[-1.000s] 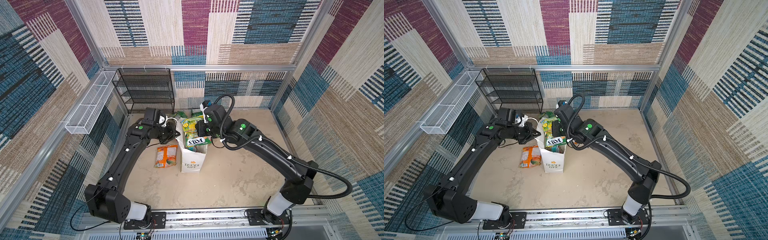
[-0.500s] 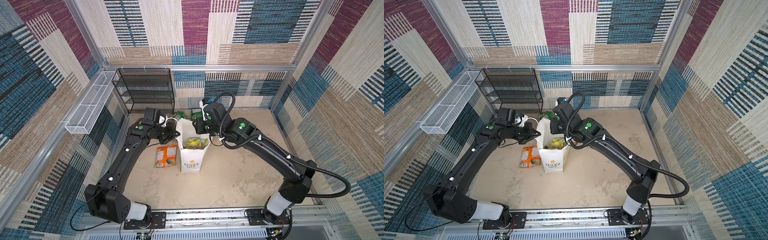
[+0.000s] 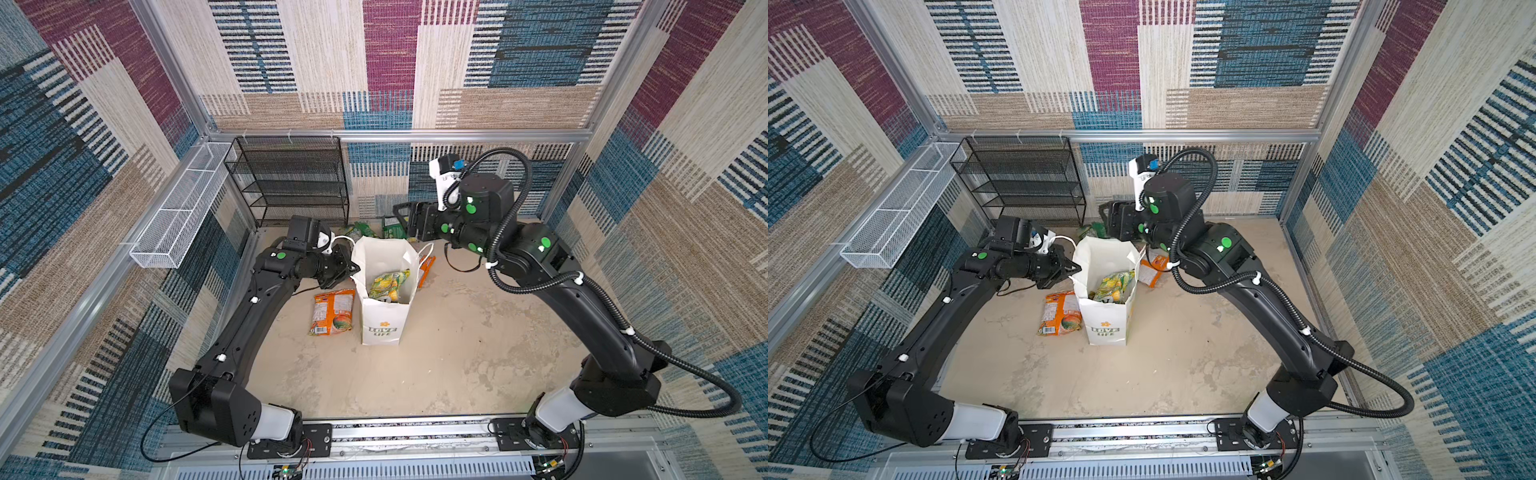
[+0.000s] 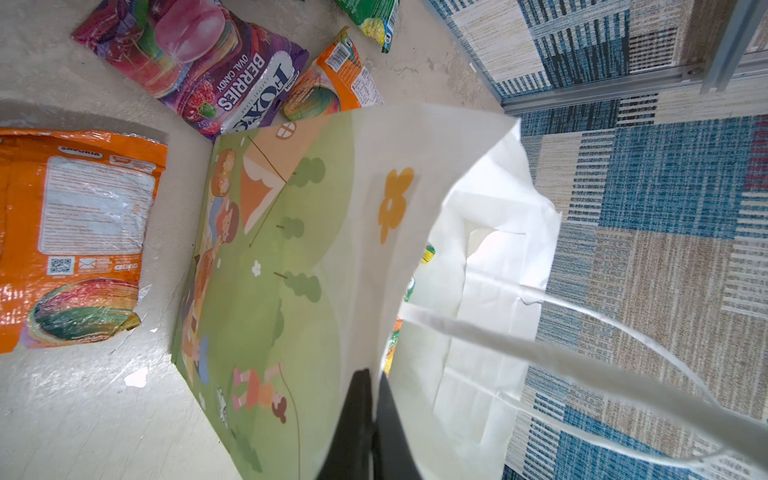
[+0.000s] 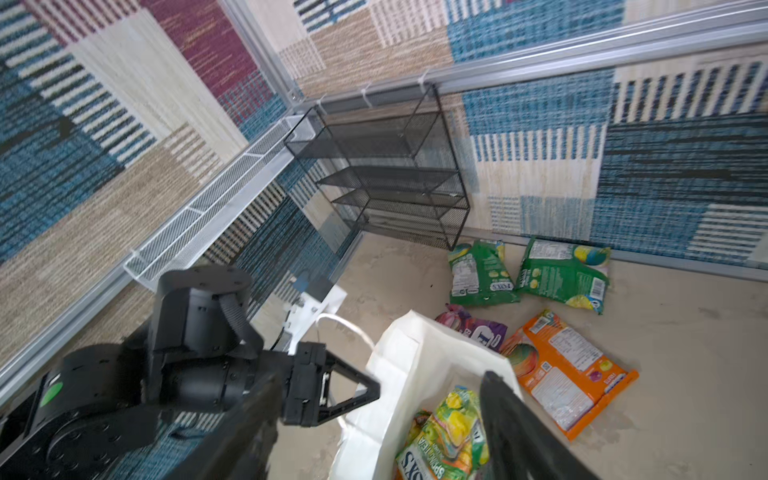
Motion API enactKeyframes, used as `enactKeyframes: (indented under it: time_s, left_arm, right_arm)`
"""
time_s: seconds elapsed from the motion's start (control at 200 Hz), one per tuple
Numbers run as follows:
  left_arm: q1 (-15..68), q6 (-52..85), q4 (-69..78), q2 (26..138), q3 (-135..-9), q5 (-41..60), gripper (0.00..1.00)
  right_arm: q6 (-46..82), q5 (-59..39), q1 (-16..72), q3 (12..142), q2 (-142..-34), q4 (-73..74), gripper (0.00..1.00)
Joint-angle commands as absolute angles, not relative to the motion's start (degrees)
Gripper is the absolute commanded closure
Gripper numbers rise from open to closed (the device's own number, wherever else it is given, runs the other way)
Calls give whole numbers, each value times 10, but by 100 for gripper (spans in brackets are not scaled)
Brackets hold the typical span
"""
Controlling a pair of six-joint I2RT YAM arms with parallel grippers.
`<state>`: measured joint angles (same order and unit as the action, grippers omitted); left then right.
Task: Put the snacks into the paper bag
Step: 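Lower the green packet into the bag and open the right gripper, then move the right gripper down to the orange fruits packet and grasp it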
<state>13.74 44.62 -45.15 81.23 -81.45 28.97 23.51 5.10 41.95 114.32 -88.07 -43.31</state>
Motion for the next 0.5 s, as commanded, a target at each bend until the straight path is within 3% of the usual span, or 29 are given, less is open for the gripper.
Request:
enactKeyframes:
  time_s: [0.0,0.17,0.29,0.496]
  left_arm:
    - [132,456,-428,811,-812,297,100]
    - [124,460,-428,806,-808,290,100]
    - [122,460,-428,808,-809,297,100]
    - [116,458,-428,805,-812,302,100]
  right_arm:
    - [256,-26,349,1051,-837,-382,16]
    - [286,-68,245,874,-786,-290,11]
    - [318,-199,149,746,-798,-190,13]
    - [307,-178,124,665,-892,-115,17]
